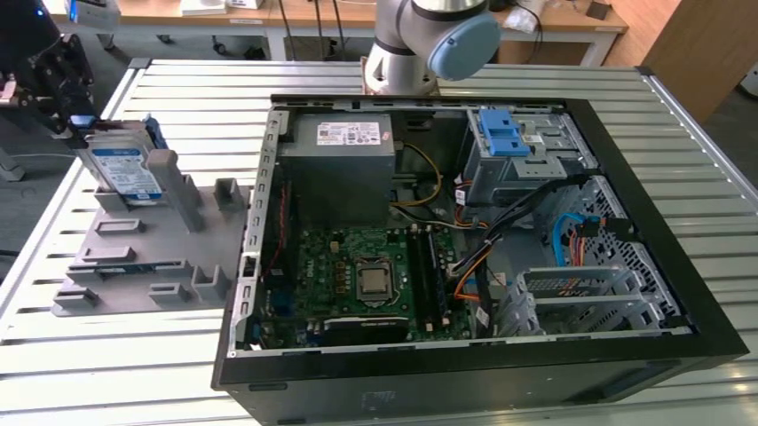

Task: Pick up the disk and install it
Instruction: 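Pick up the disk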

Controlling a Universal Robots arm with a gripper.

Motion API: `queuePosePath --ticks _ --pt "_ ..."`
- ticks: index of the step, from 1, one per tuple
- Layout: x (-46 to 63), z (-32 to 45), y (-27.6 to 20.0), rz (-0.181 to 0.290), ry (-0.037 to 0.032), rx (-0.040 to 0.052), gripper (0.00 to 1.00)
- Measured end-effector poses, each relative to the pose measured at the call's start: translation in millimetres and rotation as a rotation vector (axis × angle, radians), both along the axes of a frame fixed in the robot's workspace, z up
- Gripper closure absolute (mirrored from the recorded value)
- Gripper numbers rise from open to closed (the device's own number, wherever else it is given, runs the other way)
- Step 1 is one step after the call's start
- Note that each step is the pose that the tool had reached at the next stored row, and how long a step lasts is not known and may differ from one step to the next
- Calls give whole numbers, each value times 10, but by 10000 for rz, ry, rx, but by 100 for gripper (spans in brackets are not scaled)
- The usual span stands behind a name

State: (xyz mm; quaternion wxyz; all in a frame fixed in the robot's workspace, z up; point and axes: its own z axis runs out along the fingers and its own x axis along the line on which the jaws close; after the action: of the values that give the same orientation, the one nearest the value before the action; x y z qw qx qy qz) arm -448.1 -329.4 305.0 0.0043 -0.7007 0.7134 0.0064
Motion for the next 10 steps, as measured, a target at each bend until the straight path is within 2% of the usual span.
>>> queuePosePath --ticks 1,10 --pt "-3 -8 1 -14 0 -1 48" --pt "-28 -74 16 -143 3 1 48"
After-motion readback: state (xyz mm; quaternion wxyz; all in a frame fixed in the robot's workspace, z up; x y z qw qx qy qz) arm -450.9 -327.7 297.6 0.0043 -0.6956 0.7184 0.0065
